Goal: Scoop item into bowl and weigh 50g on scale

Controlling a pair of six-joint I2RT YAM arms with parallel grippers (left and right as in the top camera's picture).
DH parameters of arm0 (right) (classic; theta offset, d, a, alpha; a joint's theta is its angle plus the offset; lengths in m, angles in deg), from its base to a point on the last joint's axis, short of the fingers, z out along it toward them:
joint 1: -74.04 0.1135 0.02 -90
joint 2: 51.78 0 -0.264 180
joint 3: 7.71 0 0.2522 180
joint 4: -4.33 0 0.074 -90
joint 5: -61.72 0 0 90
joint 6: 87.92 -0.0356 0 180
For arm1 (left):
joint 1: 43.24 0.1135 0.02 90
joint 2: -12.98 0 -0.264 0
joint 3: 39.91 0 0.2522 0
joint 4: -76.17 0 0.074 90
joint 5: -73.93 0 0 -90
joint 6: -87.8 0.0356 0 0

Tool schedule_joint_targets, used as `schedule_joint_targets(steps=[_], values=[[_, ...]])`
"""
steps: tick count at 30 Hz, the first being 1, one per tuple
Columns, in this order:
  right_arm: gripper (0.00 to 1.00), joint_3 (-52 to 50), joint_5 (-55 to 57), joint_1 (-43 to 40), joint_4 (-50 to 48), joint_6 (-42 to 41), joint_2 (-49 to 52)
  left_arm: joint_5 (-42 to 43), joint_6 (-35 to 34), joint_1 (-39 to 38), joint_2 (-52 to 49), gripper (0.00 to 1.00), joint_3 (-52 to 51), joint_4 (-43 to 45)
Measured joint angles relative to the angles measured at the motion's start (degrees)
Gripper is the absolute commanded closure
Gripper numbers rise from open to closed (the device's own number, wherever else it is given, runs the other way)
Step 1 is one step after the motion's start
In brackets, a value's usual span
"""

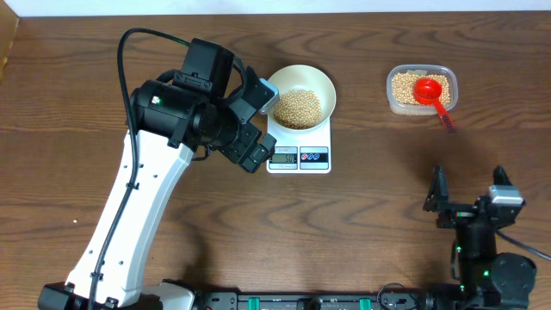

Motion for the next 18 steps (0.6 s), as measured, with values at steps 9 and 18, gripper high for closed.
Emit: schedule_joint_targets(steps=[9,18], values=[[0.01,-7.87,0.26,2.05,-8.09,0.0,-2.45,-0.02,0.0,0.02,0.0,0.02,0.0,0.0],[0.01,-14.14,0.35,3.87,-17.2,0.0,-2.58,-0.02,0.0,0.02,0.0,0.02,0.0,0.02]])
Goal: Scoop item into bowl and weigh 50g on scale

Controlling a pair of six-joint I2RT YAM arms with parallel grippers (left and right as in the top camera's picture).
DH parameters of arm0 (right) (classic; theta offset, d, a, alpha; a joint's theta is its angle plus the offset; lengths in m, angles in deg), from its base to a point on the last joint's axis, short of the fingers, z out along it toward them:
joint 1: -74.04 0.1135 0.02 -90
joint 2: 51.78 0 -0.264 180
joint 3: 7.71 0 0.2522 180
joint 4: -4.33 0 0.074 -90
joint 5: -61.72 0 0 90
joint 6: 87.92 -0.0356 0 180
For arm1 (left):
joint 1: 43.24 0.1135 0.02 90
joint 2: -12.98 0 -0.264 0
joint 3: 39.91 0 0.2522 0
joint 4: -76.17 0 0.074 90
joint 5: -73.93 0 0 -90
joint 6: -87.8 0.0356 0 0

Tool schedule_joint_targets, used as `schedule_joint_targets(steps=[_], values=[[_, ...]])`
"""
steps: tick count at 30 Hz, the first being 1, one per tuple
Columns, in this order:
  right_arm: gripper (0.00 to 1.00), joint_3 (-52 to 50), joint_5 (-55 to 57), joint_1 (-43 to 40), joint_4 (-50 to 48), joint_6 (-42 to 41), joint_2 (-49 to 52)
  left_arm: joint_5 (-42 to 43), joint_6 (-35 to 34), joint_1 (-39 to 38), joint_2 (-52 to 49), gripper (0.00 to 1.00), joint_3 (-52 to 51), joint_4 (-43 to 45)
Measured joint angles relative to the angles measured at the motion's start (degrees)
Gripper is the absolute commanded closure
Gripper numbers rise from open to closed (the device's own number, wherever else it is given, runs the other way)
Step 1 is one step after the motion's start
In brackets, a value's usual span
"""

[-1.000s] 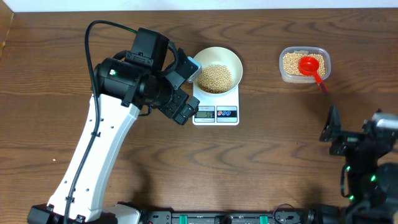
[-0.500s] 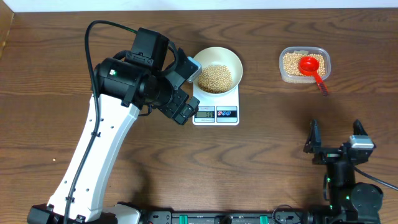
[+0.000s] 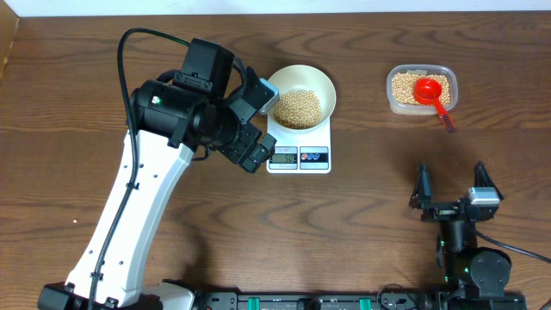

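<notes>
A cream bowl [image 3: 301,93] of beige beans rests on the white scale [image 3: 300,146], whose display faces the table's front. My left gripper [image 3: 261,129] stands open right beside the bowl and scale on their left, its fingers spread along that edge. At the back right a clear container [image 3: 422,90] of beans holds the red scoop [image 3: 430,93], its handle hanging over the front rim. My right gripper [image 3: 452,188] is open near the front right, far from the container, with nothing between its fingers.
The brown wooden table [image 3: 362,224] carries nothing else. The left arm's white link reaches diagonally from the front left up to the scale. A black rail runs along the front edge.
My right gripper has swung to the left and turned, so both fingers now stand upright and spread. The left arm, bowl, scale and scoop have not moved.
</notes>
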Motion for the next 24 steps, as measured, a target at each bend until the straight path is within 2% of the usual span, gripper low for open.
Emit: schedule_joint_targets(steps=[6,14,24], values=[[0.01,-1.53,0.17,0.9,0.5,0.0,0.0,0.0,0.0,-0.02,0.0,0.02,0.0,0.0],[0.01,-1.66,0.11,0.92,8.98,0.0,0.0,0.02,0.0,-0.02,0.0,0.02,0.0,-0.02],[0.01,-1.68,-0.04,0.92,9.11,0.0,0.0,0.0,0.0,-0.02,0.0,0.02,0.0,0.0]])
